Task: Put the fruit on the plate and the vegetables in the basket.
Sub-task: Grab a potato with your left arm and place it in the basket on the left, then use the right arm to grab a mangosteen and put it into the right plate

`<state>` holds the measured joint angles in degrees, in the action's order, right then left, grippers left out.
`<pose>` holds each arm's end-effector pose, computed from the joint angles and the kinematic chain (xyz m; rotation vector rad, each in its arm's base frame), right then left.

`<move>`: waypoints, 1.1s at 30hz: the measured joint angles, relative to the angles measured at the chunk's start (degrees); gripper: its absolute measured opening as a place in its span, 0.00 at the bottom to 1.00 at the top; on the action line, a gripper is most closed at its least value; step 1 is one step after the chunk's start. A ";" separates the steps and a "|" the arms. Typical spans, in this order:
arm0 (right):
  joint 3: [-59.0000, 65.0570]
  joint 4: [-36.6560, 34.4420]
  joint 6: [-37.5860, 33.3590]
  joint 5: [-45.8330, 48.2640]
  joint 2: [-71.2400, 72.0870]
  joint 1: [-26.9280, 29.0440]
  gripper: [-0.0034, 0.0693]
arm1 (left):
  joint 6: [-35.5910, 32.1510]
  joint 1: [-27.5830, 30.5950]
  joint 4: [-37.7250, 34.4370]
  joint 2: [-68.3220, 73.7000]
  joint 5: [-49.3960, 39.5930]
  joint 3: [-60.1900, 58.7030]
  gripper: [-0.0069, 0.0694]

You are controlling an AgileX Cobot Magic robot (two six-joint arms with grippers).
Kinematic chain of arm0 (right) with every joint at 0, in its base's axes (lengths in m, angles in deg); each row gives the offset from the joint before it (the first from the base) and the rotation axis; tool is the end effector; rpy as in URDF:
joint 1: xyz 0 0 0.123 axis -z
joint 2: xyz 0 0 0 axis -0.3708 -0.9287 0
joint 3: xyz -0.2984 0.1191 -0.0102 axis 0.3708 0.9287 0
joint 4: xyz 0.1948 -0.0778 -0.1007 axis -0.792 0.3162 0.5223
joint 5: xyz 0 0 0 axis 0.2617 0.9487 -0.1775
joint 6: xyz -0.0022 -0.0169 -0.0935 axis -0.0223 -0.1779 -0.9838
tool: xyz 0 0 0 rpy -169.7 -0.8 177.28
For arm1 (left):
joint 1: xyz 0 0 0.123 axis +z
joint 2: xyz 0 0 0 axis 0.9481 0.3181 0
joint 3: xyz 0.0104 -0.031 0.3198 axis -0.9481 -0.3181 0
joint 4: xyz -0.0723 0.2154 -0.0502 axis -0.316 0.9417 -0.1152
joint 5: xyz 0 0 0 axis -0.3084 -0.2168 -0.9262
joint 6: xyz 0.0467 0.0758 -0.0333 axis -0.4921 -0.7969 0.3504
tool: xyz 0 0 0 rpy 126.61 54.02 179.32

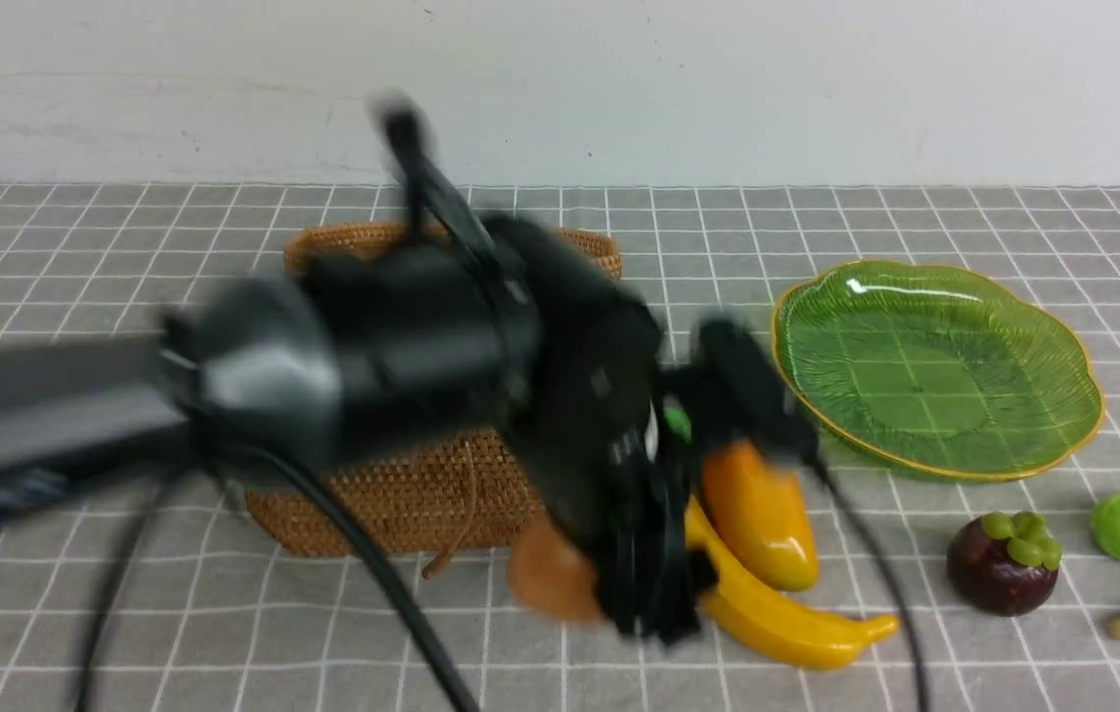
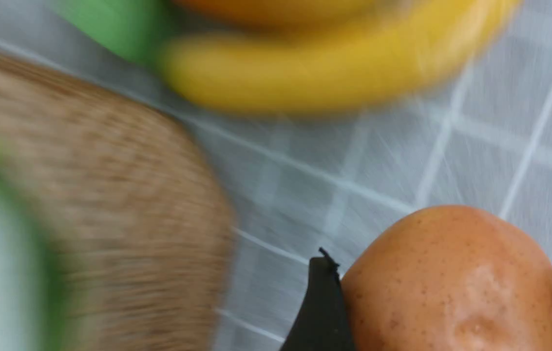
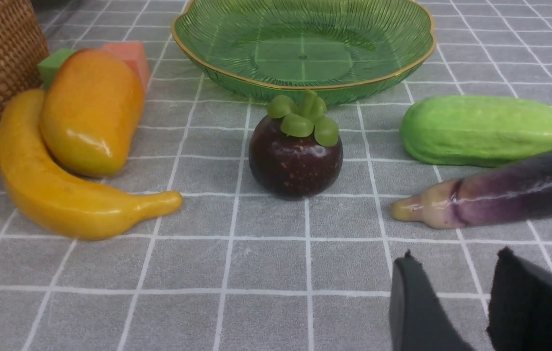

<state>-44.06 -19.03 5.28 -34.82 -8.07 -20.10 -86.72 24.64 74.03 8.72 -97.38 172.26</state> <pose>0.0003 0.0042 0.1720 -0.0176 1.8670 0.0119 0.2545 -0.2619 0.3387 1.4233 2.1237 -0.0823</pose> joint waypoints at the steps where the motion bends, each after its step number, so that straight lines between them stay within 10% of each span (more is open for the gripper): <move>1: 0.00 0.00 0.00 0.00 0.00 0.00 0.38 | -0.05 1.19 -0.05 -2.07 0.47 1.41 0.82; 14: 0.00 0.00 0.00 0.00 0.00 0.00 0.38 | 7.46 22.42 0.47 -2.35 8.55 3.98 0.82; 33: 0.00 0.00 0.00 0.00 0.00 0.00 0.38 | 9.18 22.99 0.92 -2.67 2.28 3.62 0.89</move>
<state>-44.06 -19.03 5.28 -34.82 -8.07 -20.10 -77.54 47.63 74.95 6.05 -95.10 175.88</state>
